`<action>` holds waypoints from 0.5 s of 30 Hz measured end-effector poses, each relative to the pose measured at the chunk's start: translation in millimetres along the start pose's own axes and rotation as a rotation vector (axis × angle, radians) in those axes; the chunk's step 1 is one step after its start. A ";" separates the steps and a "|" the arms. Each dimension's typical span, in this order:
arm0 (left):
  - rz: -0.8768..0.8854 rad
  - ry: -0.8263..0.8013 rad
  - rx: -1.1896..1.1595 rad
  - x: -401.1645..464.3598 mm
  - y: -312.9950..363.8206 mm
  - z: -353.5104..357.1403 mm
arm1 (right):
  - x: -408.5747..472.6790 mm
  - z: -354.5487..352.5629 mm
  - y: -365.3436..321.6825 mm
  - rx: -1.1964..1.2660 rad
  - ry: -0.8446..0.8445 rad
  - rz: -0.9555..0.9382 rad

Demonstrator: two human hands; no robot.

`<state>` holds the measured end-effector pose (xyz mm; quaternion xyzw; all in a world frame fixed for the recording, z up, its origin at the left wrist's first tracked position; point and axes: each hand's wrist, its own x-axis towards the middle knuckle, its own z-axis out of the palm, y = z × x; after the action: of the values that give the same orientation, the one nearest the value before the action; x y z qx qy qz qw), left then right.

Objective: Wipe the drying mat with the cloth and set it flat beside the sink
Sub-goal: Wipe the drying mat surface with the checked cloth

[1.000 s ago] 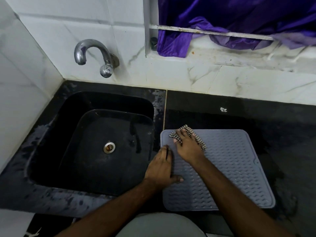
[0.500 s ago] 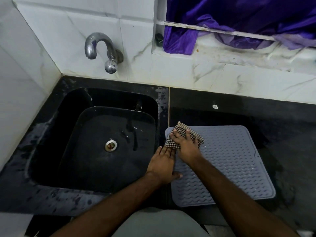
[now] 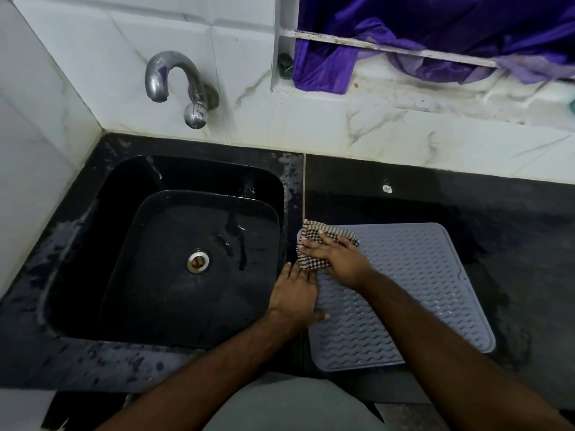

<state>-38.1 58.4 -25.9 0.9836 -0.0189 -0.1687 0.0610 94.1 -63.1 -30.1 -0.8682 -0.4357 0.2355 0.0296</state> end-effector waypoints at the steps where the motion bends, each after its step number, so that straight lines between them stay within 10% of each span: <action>1: -0.005 -0.009 0.009 0.9 1.1 -1.7 | 1.6 -1.4 0.1 -0.011 -0.002 -0.003; 10: -0.049 -0.045 0.096 5.9 24.1 -8.3 | -6.7 27.5 -4.9 0.119 0.175 0.181; 15: -0.113 -0.176 0.269 11.2 51.9 -11.7 | -2.3 15.5 19.5 0.150 0.080 -0.155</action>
<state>-24.5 7.6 -12.0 0.9638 0.0088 -0.2533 -0.0828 100.6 -79.3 -48.0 -0.8360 -0.4811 0.2297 0.1300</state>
